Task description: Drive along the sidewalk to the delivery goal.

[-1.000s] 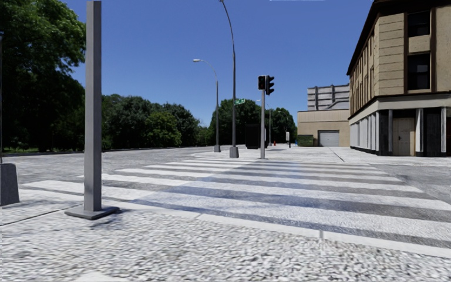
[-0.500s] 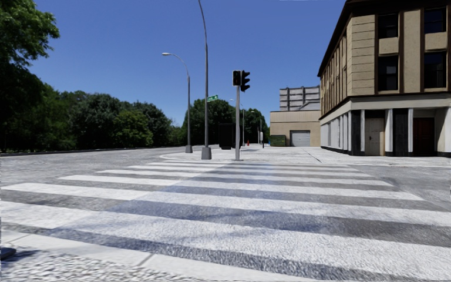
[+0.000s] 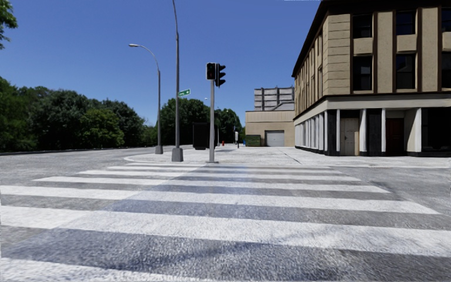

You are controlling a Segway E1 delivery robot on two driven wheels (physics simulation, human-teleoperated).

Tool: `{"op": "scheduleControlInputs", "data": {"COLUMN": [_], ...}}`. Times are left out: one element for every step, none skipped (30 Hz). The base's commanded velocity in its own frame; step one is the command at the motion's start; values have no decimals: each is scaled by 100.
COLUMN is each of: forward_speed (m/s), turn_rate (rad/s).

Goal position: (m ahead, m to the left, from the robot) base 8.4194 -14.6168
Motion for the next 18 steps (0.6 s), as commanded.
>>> {"op": "scheduleControlInputs", "data": {"forward_speed": [179, 181, 182, 182, 182, 184, 193, 193, 200, 200, 200, 200, 200, 200, 200, 200, 200, 200], "turn_rate": [-34, -34, -34, -34, -34, -34, -33, -33, -30, -29, -24, -12, -12, 0, 0, 0, 0, 0]}}
